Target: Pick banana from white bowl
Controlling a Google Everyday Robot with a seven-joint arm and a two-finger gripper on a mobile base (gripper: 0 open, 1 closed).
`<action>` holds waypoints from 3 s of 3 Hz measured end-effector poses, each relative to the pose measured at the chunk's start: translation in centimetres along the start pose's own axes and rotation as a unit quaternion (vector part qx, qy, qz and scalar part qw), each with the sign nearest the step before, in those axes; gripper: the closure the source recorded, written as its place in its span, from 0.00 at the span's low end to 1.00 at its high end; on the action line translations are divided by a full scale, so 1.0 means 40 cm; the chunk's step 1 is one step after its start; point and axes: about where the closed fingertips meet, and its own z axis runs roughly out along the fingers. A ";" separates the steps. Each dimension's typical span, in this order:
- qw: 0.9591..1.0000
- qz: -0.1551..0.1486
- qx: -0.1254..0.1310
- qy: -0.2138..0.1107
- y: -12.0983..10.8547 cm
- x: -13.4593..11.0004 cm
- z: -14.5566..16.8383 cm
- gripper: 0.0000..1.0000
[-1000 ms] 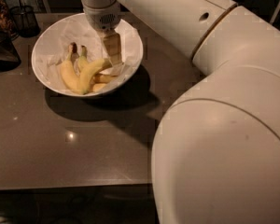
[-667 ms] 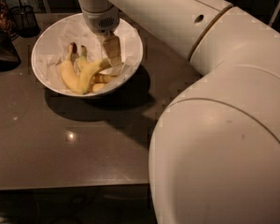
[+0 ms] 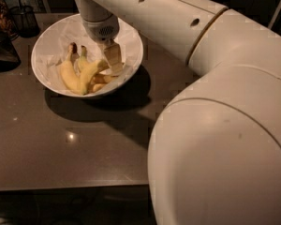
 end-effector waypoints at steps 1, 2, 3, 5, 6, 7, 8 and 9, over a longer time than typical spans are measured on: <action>1.000 -0.005 -0.005 0.005 -0.001 -0.001 0.014 0.34; 1.000 -0.013 -0.003 0.015 -0.016 0.007 0.013 0.34; 0.999 -0.025 0.000 0.022 -0.034 0.008 0.010 0.34; 0.999 -0.029 -0.001 0.022 -0.055 0.024 0.021 0.38; 1.000 -0.025 -0.007 0.015 -0.058 0.027 0.035 0.42; 1.000 -0.022 -0.015 0.000 -0.057 0.023 0.051 0.44; 0.999 -0.015 -0.025 -0.016 -0.052 0.016 0.067 0.44; 0.999 -0.005 -0.035 -0.029 -0.046 0.015 0.087 0.62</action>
Offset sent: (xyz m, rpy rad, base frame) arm 0.0056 -0.0107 0.0017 -0.0991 0.0149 0.0201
